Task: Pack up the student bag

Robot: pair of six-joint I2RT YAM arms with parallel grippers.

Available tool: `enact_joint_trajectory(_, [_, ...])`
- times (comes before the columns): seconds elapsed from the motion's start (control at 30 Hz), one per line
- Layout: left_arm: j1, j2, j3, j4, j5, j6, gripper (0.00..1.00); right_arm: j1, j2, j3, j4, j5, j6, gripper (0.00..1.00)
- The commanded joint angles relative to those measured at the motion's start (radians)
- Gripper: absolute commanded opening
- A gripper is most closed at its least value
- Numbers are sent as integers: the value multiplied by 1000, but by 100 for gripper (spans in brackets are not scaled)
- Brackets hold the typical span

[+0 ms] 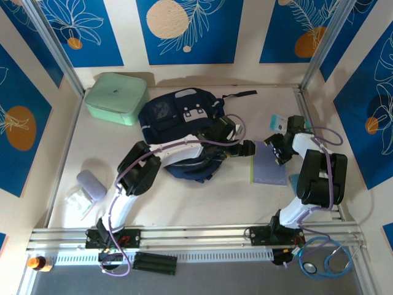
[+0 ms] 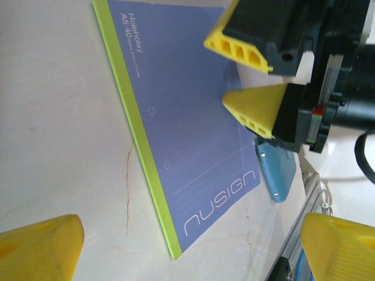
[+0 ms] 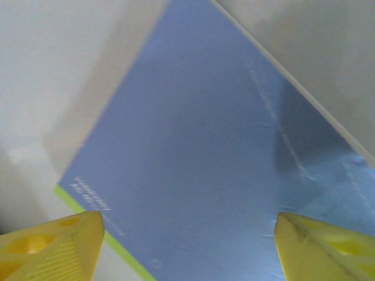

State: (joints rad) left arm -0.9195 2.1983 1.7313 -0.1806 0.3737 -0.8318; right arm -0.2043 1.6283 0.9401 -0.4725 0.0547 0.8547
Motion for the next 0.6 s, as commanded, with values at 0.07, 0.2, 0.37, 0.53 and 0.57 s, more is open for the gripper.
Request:
enact_joint_trajectory(0.07, [-22, 71, 117, -142, -46, 48, 93, 6, 24, -30, -33, -26, -21, 77])
enact_joint_trajectory(0.2, [-25, 127, 163, -201, -74, 42, 85, 31, 31, -69, -22, -93, -1, 76])
enact_joint_trajectory(0.37, [-26, 168, 188, -250, -108, 39, 72, 79, 9, -114, -11, -168, 27, 76])
enact_joint_trajectory(0.53, [-22, 182, 186, -289, -170, 19, 66, 116, -25, -149, -2, -202, 60, 75])
enact_joint_trajectory(0.57, [-22, 184, 185, -288, -173, 12, 63, 121, -31, -153, -3, -203, 66, 75])
